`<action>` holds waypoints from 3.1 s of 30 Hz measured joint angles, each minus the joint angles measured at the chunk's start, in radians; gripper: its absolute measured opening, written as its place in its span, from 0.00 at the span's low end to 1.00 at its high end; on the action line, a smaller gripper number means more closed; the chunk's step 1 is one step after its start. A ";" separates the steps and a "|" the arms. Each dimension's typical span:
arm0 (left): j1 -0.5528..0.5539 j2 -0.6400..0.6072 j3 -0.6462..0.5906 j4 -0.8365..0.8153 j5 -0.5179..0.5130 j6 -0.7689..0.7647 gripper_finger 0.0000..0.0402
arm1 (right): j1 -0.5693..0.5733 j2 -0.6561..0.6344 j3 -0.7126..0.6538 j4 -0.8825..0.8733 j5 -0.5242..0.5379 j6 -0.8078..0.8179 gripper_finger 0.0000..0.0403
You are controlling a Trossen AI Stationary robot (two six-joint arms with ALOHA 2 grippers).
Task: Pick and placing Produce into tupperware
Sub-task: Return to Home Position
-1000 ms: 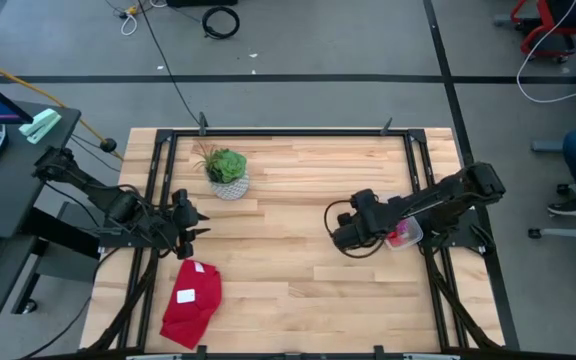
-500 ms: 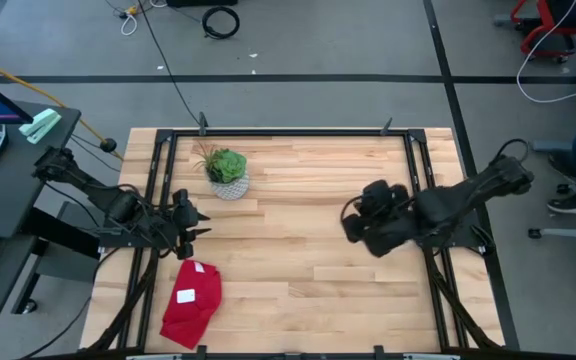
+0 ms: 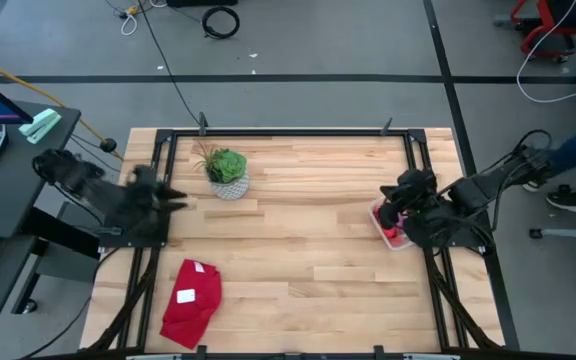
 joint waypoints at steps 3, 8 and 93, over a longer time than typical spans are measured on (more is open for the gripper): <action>0.001 -0.131 0.009 -0.038 -0.022 0.007 0.35 | 0.034 -0.110 -0.187 0.083 0.019 0.060 0.01; 0.001 -0.360 -0.040 -0.027 -0.031 0.035 0.36 | 0.088 -0.302 -0.481 0.421 0.081 -0.019 0.01; -0.006 -0.341 -0.718 0.787 0.645 0.706 0.37 | -0.282 -0.677 -1.026 1.537 -0.444 -1.090 0.01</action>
